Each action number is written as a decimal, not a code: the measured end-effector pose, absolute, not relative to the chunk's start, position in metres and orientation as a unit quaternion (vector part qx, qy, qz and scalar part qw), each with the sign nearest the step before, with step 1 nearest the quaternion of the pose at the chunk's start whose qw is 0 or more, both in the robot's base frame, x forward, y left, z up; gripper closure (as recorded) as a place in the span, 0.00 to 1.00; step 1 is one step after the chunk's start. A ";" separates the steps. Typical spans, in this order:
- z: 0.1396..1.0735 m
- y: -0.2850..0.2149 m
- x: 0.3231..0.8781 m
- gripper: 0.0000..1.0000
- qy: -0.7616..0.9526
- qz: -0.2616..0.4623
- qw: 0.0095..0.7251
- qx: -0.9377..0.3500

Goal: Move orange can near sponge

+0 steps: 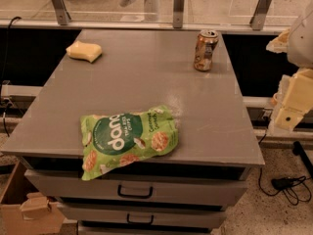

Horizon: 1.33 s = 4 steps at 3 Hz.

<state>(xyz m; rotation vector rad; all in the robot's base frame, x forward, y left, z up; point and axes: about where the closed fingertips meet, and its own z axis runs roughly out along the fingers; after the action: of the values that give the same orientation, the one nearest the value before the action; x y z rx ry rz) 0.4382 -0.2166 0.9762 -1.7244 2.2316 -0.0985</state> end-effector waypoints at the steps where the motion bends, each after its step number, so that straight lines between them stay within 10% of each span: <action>1: 0.977 -0.216 0.439 0.00 0.781 -0.034 0.162 -0.603; 4: 0.983 -0.199 0.616 0.00 0.739 -0.020 0.324 -0.590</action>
Offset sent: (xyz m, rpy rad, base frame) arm 0.1077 0.0068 -0.0104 0.1614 -0.1214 0.0664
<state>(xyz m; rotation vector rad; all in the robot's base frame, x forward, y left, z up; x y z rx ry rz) 0.6160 -0.1986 0.9830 -1.5482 1.9384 -0.0515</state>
